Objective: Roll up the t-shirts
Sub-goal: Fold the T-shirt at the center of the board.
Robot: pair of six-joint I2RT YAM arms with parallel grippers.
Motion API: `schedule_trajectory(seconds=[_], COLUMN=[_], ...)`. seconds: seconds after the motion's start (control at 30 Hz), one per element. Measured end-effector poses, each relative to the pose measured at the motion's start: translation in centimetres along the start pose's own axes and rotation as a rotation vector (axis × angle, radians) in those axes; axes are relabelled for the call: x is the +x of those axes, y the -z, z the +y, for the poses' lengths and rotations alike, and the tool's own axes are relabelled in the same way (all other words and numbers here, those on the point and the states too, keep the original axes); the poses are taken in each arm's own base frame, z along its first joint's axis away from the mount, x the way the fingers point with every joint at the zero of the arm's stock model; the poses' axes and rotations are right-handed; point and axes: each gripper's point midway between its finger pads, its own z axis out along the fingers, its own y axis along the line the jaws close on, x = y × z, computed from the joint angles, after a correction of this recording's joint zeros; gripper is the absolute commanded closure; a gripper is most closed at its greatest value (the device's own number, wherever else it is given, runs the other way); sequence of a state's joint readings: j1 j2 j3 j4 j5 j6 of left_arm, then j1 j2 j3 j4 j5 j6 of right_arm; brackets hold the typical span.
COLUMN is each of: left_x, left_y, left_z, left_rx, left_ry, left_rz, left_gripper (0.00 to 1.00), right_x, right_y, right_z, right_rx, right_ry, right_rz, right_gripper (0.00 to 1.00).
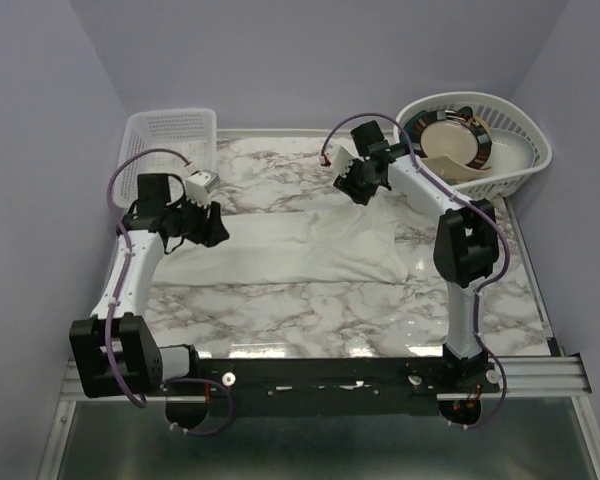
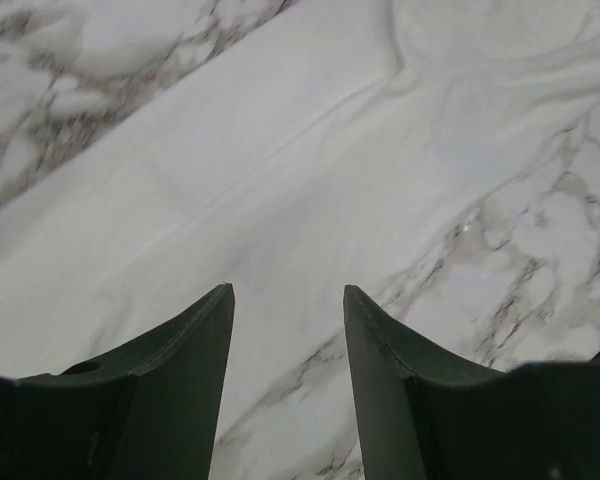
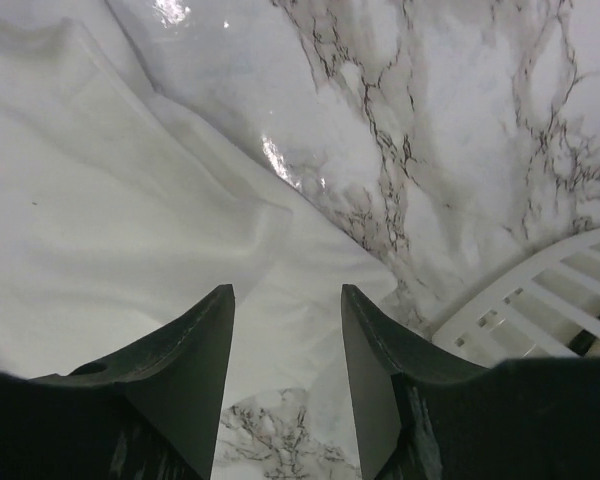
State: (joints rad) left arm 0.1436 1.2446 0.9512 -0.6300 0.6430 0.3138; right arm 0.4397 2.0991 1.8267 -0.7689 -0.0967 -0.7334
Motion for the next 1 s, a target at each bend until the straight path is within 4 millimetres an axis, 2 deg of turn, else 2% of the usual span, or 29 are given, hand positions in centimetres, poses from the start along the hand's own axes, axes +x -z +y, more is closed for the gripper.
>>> schedule_trajectory(seconds=[0.1, 0.17, 0.23, 0.33, 0.47, 0.57, 0.63, 0.83, 1.0], left_x=[-5.0, -7.9, -9.6, -11.1, -10.9, -9.9, -9.4, -8.8, -7.7], left_y=[-2.6, -5.0, -7.9, -12.5, -17.2, -19.0, -20.3, -23.2, -24.4], left_z=[-3.9, -6.1, -8.0, -9.1, -8.7, -8.4, -8.2, -9.2, -10.1], left_rx=[0.126, 0.193, 0.243, 0.264, 0.255, 0.249, 0.249, 0.28, 0.304], left_ry=[-0.072, -0.105, -0.102, -0.065, 0.001, 0.03, 0.044, 0.035, 0.029], left_rz=[-0.048, -0.056, -0.039, -0.014, 0.024, 0.057, 0.075, 0.098, 0.126], left_gripper=[0.4, 0.4, 0.39, 0.35, 0.31, 0.31, 0.31, 0.32, 0.33], right_x=[1.2, 2.1, 2.8, 3.9, 5.3, 7.0, 7.6, 8.0, 8.5], right_y=[0.6, 1.4, 2.5, 4.2, 5.3, 5.6, 5.6, 5.6, 5.7], right_z=[-0.3, 0.9, 2.3, 4.3, 6.9, 8.8, 9.4, 9.5, 9.0], right_rx=[-0.011, -0.043, -0.071, -0.114, -0.176, -0.218, -0.231, -0.236, -0.227], right_ry=[-0.078, -0.115, -0.135, -0.16, -0.201, -0.226, -0.23, -0.248, -0.273], right_rz=[0.008, 0.022, 0.032, 0.05, 0.073, 0.116, 0.132, 0.144, 0.148], right_gripper=[0.46, 0.47, 0.48, 0.48, 0.48, 0.48, 0.48, 0.48, 0.48])
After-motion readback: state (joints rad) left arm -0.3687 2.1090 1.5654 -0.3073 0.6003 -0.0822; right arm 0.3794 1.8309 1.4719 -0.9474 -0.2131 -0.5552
